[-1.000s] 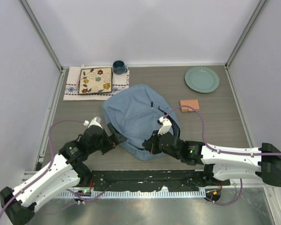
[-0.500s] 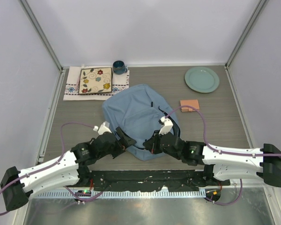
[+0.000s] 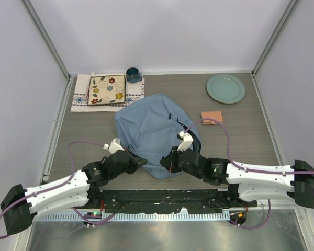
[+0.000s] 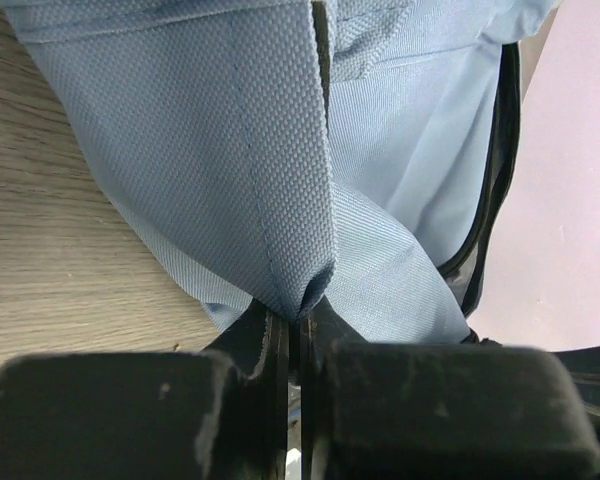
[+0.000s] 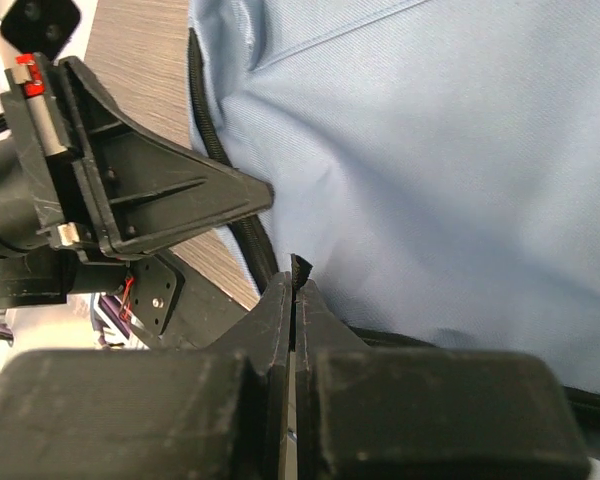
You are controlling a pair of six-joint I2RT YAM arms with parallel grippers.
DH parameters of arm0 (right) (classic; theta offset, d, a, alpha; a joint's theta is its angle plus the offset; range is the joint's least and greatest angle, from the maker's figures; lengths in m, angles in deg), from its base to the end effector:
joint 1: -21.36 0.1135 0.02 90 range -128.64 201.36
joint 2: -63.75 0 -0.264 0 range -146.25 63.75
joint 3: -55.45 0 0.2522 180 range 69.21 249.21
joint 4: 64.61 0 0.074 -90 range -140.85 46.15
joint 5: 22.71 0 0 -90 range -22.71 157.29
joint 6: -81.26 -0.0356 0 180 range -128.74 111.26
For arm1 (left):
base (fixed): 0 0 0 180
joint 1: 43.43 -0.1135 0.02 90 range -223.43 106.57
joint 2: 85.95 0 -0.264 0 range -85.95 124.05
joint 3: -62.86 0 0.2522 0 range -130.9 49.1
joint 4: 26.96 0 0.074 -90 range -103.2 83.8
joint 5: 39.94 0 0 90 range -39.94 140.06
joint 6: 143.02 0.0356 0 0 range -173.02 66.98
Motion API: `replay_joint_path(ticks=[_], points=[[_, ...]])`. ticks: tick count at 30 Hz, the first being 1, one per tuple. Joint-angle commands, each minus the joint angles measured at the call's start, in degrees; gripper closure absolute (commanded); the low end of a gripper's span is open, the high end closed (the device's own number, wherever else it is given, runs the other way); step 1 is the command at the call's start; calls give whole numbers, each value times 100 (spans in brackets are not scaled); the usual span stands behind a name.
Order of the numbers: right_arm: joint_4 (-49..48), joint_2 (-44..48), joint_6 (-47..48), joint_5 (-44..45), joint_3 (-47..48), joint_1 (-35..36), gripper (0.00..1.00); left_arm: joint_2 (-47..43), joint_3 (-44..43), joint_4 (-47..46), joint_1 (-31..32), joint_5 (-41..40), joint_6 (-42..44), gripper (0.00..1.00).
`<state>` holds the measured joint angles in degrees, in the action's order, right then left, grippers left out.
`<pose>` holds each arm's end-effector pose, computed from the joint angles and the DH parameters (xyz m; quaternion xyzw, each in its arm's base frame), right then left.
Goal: Pack the student bag
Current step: Zip the student bag at the center of the board.
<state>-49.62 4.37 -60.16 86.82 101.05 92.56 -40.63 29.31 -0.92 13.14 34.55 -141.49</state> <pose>0.0837 0.2089 0.2289 -0.0606 0.8504 0.3702 0.3690 0.0999 -0.1340 0.1834 -0.3016 0.8393 -0.3793 0.2465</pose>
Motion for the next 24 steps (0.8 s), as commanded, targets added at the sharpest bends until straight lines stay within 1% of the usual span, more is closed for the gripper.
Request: replay_joint_path(ticks=[1,4,5,9,12,17,18,19,21,22,23,24], points=[[184,346,-96,393,-11,34,99,-567,212,485,3,-593,14,100],[430,584,-123,657,-81,34,99,-1147,291,1135,-6,-865,110,100],[569,742,-132,718,-124,34,99,-1470,300,1302,-24,-918,162,100],[922,1155,-158,999,-230,34,99,-2017,265,2199,-190,-981,479,100],[1036,1401,-193,1035,-336,34,99,-2150,125,2656,-287,-980,716,100],[1081,1473,-246,983,-441,34,99,-1940,-419,3228,-419,-1147,1251,100],[1072,1481,-263,948,-450,34,99,-1896,-507,3246,-472,-1139,1349,98],[1020,1473,-255,869,-467,34,99,-1774,-647,3246,-498,-1095,1428,83],[853,1438,-246,763,-511,34,99,-1632,-789,3211,-560,-877,1673,61],[782,1377,-228,711,-512,34,99,-1492,-981,3194,-551,-779,1744,33],[651,1332,-228,588,-512,34,99,-1430,-1096,3141,-560,-691,1815,29],[589,1297,-228,544,-503,34,99,-1351,-1201,3132,-560,-499,1894,27]])
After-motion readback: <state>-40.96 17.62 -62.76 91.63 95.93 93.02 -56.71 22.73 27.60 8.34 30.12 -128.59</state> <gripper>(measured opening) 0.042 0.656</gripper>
